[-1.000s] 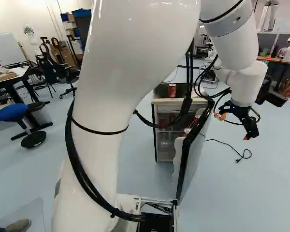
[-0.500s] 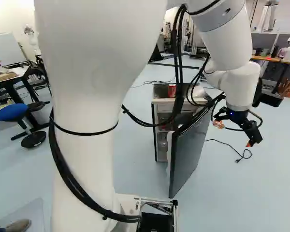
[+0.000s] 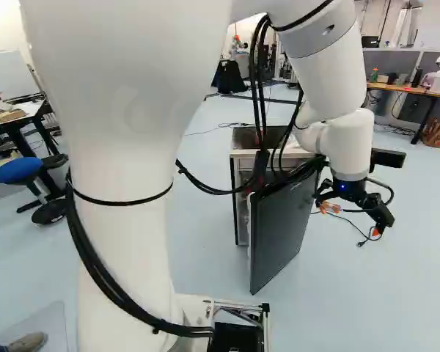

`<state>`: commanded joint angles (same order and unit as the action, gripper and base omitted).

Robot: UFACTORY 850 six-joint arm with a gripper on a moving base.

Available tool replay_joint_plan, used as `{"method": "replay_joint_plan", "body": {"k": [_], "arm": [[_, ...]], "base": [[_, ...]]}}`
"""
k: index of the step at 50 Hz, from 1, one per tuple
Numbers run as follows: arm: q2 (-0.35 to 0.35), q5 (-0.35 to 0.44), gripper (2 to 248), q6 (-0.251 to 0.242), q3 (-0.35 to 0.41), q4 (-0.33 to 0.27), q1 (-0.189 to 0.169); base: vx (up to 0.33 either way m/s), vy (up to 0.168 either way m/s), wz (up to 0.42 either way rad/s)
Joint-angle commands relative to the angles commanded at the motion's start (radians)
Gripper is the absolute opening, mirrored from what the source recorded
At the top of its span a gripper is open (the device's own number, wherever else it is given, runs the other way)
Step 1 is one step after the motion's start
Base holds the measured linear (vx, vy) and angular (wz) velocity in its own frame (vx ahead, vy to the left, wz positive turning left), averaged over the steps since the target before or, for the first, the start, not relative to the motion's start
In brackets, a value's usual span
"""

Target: Grab a drink from the fridge

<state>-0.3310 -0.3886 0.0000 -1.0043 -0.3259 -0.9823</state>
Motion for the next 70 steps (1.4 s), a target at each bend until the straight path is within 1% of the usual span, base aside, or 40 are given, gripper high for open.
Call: {"method": "replay_joint_plan", "body": {"k": [23,31,40,47,54,61,70], "arm": [[-0.006,0.031,247,0.000,0.072,-0.242,0.053],[-0.012,0.069,247,0.000,0.093,-0.314,0.074],[-0.018,0.124,247,0.000,0.117,-0.378,0.097],[-0.022,0.173,247,0.000,0.136,-0.409,0.114],[-0.027,0.224,247,0.000,0.155,-0.420,0.131],[-0.035,0.280,247,0.000,0.169,-0.421,0.146],[-0.063,0.365,247,0.000,0.164,-0.399,0.152]], "base": [[0.000,0.000,0.000],[0.000,0.000,0.000],[0.000,0.000,0.000],[0.000,0.000,0.000],[0.000,0.000,0.000],[0.000,0.000,0.000],[0.000,0.000,0.000]]}}
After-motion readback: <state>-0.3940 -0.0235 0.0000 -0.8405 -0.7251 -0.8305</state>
